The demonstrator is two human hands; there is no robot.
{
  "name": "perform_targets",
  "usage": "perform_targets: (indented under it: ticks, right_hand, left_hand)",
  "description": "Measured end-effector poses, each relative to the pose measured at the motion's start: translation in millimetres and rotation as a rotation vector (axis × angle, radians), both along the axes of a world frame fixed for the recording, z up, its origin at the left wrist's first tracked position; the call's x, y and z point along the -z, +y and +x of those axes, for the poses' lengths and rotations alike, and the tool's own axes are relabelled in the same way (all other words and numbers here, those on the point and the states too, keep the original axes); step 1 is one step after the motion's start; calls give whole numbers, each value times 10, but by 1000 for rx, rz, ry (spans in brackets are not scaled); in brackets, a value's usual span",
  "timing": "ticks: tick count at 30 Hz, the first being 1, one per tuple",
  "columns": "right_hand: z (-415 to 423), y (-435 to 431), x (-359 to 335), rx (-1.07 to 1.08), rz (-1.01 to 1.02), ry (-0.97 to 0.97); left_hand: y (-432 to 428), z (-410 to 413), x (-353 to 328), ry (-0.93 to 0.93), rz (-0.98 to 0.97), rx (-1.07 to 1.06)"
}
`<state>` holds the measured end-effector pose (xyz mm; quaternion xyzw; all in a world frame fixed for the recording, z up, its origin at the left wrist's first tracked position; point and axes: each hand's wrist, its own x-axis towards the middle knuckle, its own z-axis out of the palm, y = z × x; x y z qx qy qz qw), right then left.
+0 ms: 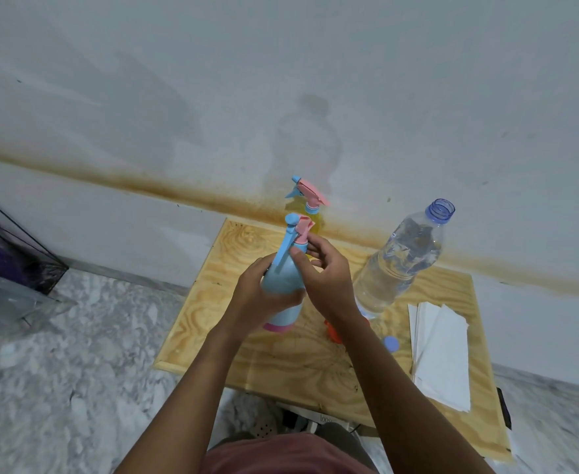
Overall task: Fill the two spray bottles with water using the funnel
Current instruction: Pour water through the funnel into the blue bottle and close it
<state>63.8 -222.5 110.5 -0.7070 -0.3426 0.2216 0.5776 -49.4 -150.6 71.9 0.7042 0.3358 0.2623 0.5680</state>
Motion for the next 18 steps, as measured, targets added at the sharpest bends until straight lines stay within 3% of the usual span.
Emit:
perform_targets:
  ticks: [8, 18]
  right_hand:
    - [1, -29, 22, 7, 27, 16]
    - [75, -44, -35, -46, 137, 211]
  left_hand:
    - [7, 29, -43, -18, -39, 4]
    - [-31, 64, -103, -109, -33, 9]
